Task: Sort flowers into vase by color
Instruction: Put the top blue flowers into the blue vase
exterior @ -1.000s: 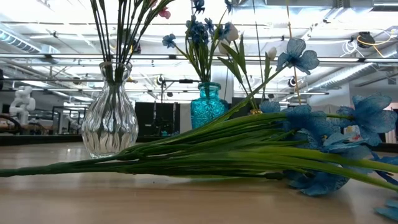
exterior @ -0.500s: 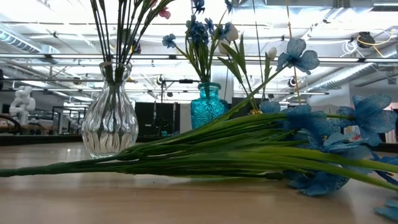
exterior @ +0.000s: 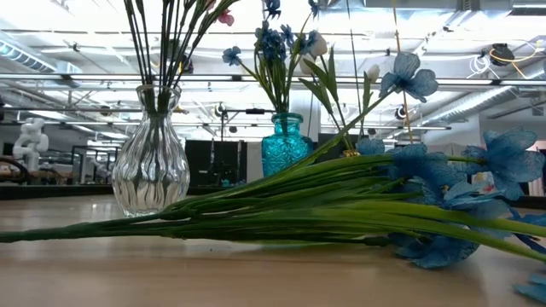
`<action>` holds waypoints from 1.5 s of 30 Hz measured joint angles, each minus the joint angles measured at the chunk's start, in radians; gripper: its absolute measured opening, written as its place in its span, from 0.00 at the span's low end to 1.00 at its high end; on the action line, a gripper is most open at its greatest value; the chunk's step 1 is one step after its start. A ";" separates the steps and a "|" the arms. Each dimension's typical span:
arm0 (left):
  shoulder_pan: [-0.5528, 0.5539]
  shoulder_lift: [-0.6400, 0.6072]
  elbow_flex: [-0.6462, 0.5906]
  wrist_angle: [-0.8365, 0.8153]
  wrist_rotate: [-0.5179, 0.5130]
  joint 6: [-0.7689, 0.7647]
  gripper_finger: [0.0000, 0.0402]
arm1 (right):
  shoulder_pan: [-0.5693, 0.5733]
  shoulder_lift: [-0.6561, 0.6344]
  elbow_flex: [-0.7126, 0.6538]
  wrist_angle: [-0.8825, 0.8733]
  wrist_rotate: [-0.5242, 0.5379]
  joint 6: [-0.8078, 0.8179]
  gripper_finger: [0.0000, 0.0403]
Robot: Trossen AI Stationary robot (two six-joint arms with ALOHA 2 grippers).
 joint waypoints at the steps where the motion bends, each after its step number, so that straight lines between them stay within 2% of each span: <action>1: 0.000 -0.005 -0.011 0.001 0.000 0.000 0.52 | 0.000 -0.025 0.000 -0.023 0.000 0.000 0.01; 6: 0.000 -0.016 -0.073 -0.008 0.000 -0.007 0.52 | 0.001 -0.125 -0.003 -0.165 -0.007 0.025 0.01; 10: 0.000 -0.019 -0.114 -0.012 -0.003 -0.027 0.52 | 0.025 -0.184 -0.069 -0.212 -0.008 0.076 0.01; 19: 0.026 -0.053 -0.119 0.003 -0.133 -0.009 0.52 | 0.103 -0.246 -0.314 -0.119 -0.007 0.150 0.01; 23: 0.083 -0.061 -0.119 -0.007 -0.137 -0.001 0.52 | 0.133 -0.246 -0.379 -0.031 -0.006 0.152 0.01; 27: 0.147 -0.069 -0.158 -0.014 -0.055 0.038 0.52 | 0.156 -0.246 -0.394 0.020 -0.005 0.156 0.02; 32: 0.232 -0.110 -0.302 0.011 0.050 0.049 0.52 | 0.192 -0.246 -0.394 0.028 -0.003 0.159 0.02; 45: 0.440 -0.280 -0.751 0.479 0.252 0.006 0.52 | 0.203 -0.244 -0.394 0.030 0.021 0.141 0.03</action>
